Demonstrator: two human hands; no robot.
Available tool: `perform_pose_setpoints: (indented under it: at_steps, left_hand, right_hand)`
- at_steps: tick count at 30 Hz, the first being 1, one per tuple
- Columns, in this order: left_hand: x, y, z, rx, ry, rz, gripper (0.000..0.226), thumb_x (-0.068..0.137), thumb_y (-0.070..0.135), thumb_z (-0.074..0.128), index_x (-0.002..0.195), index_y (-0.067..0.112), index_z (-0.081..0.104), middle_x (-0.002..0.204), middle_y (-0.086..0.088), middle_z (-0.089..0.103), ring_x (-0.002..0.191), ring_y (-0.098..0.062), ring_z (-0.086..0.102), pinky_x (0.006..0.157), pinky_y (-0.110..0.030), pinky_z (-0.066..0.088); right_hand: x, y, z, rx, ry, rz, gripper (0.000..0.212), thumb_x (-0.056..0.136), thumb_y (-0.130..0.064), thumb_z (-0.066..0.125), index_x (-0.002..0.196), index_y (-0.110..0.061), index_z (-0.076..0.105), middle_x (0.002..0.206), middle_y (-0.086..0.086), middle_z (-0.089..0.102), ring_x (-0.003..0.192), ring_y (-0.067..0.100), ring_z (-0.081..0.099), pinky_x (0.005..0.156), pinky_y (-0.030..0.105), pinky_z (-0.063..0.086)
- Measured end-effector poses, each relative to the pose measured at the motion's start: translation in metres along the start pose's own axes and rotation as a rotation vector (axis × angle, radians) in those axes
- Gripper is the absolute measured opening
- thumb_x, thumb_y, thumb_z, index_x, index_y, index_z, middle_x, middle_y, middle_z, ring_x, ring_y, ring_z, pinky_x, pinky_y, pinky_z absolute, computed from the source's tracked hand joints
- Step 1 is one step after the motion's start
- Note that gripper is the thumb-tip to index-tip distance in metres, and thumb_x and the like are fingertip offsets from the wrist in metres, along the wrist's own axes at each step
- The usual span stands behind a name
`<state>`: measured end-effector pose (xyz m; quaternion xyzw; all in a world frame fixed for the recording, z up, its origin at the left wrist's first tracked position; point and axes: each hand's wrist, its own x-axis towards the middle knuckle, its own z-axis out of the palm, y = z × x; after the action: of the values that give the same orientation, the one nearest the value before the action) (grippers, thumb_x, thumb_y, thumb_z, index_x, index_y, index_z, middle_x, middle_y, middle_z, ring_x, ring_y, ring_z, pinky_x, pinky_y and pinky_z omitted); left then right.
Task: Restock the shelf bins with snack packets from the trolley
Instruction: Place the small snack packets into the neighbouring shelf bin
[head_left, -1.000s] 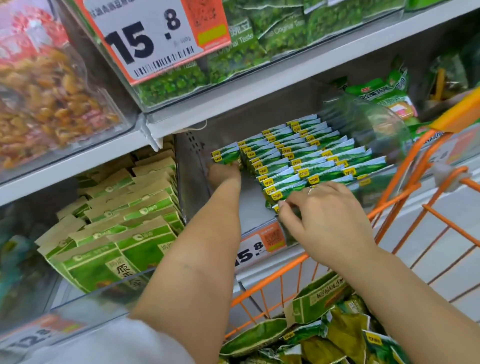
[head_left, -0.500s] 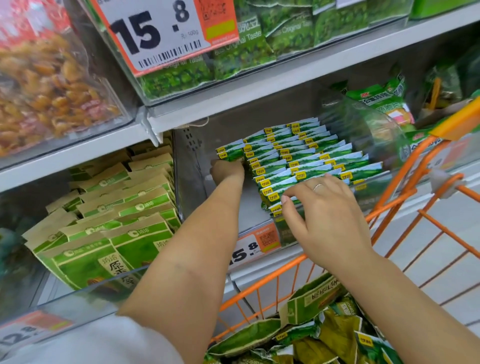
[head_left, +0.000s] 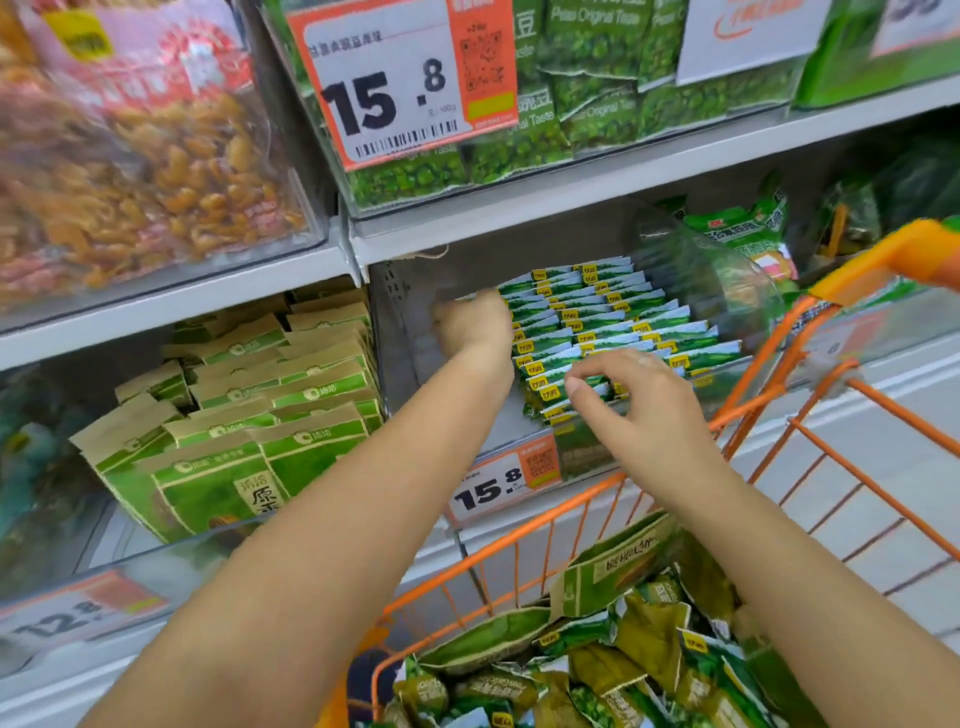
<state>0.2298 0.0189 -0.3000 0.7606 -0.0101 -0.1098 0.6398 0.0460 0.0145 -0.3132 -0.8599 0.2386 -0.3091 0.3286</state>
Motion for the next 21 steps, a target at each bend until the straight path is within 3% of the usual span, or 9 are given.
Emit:
perform_pose_setpoints:
  at_steps: [2,4,6,8,10,13,16,18,21]
  left_hand:
    - [-0.052,0.001,-0.028,-0.066,-0.206,0.168,0.062,0.082,0.002,0.057,0.141,0.007,0.038,0.138,-0.008,0.048,0.126,-0.024,0.047,0.1,-0.033,0.041]
    - [-0.101,-0.007,-0.071,-0.015,-0.433,0.482,0.058,0.082,0.001,0.055,0.137,0.015,0.042,0.137,-0.002,0.047,0.127,-0.012,0.044,0.104,-0.025,0.036]
    - [-0.135,-0.024,-0.11,0.155,-0.626,0.821,0.045,0.08,0.002,0.051,0.122,0.017,0.057,0.123,0.004,0.057,0.115,-0.005,0.05,0.099,-0.017,0.037]
    - [-0.15,-0.049,-0.138,0.344,-0.769,1.003,0.032,0.084,0.005,0.05,0.108,0.017,0.067,0.105,0.009,0.064,0.099,-0.003,0.055,0.088,-0.019,0.043]
    - [-0.155,-0.071,-0.151,0.526,-0.932,1.084,0.028,0.086,0.012,0.048,0.1,0.022,0.07,0.097,0.011,0.067,0.092,-0.007,0.059,0.08,-0.029,0.048]
    - [-0.158,-0.08,-0.152,0.822,-1.086,1.131,0.028,0.09,0.021,0.046,0.104,0.032,0.068,0.104,0.016,0.068,0.095,-0.009,0.061,0.077,-0.029,0.049]
    - [-0.151,-0.081,-0.15,0.942,-1.105,1.079,0.025,0.096,0.027,0.045,0.112,0.035,0.063,0.104,0.013,0.069,0.094,-0.011,0.062,0.078,-0.03,0.049]
    - [-0.15,-0.08,-0.15,0.974,-1.112,1.075,0.024,0.097,0.029,0.044,0.113,0.035,0.061,0.1,0.013,0.069,0.091,-0.01,0.062,0.076,-0.029,0.049]
    - [-0.148,-0.08,-0.151,0.982,-1.153,1.005,0.022,0.097,0.031,0.046,0.111,0.034,0.063,0.096,0.015,0.069,0.085,-0.005,0.061,0.073,-0.025,0.049]
  right_hand:
    - [-0.005,-0.005,-0.016,0.043,0.028,0.011,0.014,0.093,-0.022,0.059,0.098,-0.016,0.071,0.101,-0.003,0.066,0.101,0.015,0.057,0.082,0.025,0.038]
    - [-0.012,-0.009,-0.036,-0.095,-0.035,-0.018,0.016,0.094,-0.022,0.058,0.099,-0.015,0.071,0.095,-0.002,0.068,0.092,0.018,0.062,0.082,0.033,0.046]
    - [-0.026,-0.01,-0.054,-0.29,-0.2,-0.034,0.016,0.093,-0.026,0.058,0.095,-0.017,0.071,0.089,-0.001,0.068,0.084,0.022,0.064,0.075,0.036,0.047]
    - [-0.047,-0.014,-0.067,-0.401,-0.389,-0.055,0.013,0.091,-0.027,0.06,0.091,-0.019,0.07,0.094,-0.004,0.062,0.076,0.015,0.062,0.068,0.028,0.037]
    - [-0.069,-0.019,-0.072,-0.578,-0.456,-0.157,0.009,0.09,-0.028,0.06,0.09,-0.023,0.067,0.103,-0.006,0.058,0.076,0.013,0.061,0.065,0.024,0.031]
    - [-0.096,-0.031,-0.073,-0.683,-0.549,-0.214,0.01,0.089,-0.031,0.061,0.097,-0.029,0.067,0.102,-0.013,0.056,0.079,0.008,0.057,0.065,0.023,0.031]
    - [-0.119,-0.025,-0.059,-0.72,-1.104,-0.019,0.034,0.085,-0.033,0.068,0.118,-0.031,0.062,0.113,-0.014,0.058,0.097,0.005,0.054,0.076,0.022,0.038]
    - [-0.135,-0.016,-0.047,-0.78,-1.31,0.046,0.046,0.083,-0.033,0.071,0.127,-0.026,0.058,0.125,-0.003,0.058,0.114,0.017,0.053,0.088,0.03,0.045]
    - [-0.147,-0.006,-0.042,-0.798,-1.297,0.025,0.042,0.082,-0.032,0.073,0.118,-0.019,0.058,0.117,0.004,0.054,0.108,0.022,0.05,0.083,0.035,0.044]
